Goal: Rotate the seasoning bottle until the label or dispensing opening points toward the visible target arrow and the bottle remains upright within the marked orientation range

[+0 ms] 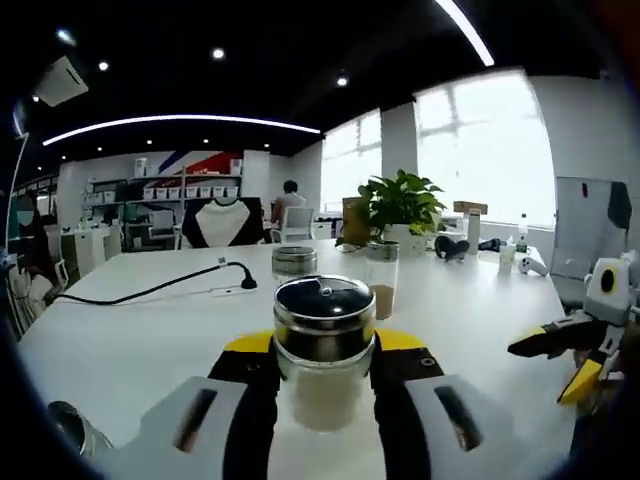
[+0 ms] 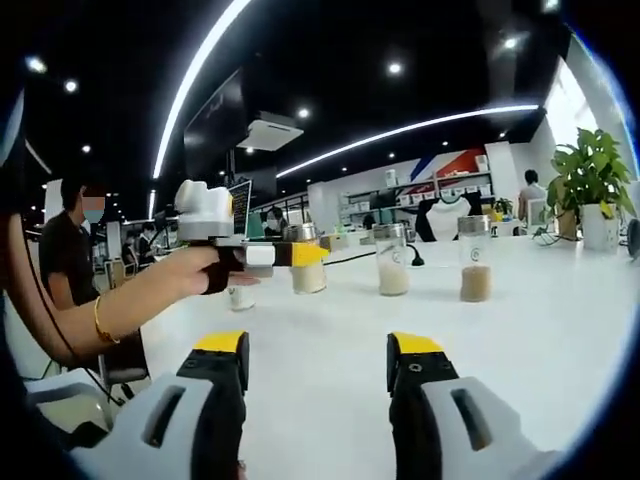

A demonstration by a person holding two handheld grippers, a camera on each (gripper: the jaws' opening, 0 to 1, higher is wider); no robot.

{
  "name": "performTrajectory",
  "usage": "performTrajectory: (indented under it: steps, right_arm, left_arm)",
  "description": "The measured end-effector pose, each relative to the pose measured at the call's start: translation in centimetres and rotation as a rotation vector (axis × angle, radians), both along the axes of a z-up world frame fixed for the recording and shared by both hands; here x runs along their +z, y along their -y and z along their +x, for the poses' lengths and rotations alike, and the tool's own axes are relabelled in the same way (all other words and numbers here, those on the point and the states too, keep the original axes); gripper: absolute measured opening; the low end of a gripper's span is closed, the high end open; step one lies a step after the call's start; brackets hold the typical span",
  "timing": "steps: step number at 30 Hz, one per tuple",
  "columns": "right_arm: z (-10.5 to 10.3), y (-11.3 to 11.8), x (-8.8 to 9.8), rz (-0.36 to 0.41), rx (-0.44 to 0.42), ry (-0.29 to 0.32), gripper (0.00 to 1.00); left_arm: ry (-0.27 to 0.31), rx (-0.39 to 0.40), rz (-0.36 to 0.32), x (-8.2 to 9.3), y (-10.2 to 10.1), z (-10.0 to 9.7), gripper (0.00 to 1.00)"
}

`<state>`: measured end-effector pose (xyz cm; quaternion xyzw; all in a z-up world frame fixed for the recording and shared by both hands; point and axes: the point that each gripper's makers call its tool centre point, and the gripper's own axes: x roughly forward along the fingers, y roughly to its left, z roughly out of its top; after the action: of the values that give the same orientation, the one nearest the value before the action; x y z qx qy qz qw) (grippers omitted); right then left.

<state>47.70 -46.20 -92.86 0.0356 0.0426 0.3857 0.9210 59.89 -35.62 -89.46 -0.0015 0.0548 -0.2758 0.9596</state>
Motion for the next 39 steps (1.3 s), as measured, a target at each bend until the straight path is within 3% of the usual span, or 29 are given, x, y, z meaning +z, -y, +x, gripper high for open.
performTrajectory:
  steps: [20, 25, 29, 33, 39]
  right_arm:
    - [-1.2, -2.0, -0.5, -0.031, 0.079, 0.002, 0.52]
    - [-1.6, -2.4, -0.5, -0.036, 0.103, 0.005, 0.51]
    - [-1.8, -2.8, -0.3, -0.032, 0.125, 0.013, 0.49]
    - [-1.9, -3.0, -0.4, -0.042, 0.143, 0.021, 0.48]
    - [-2.5, -3.6, -0.4, -0.042, 0.185, 0.027, 0.45]
  left_arm:
    - [0.009, -0.115, 0.06, -1.4, 1.5, -5.2, 0.37]
    - [0.013, -0.203, 0.041, -1.0, 2.8, -6.5, 0.37]
    - [0.029, -0.274, 0.072, -0.7, 3.8, -7.5, 0.37]
    - [0.019, -0.381, 0.027, -0.2, 5.1, -9.2, 0.37]
    - [0.007, -0.439, 0.063, -0.6, 6.3, -10.4, 0.37]
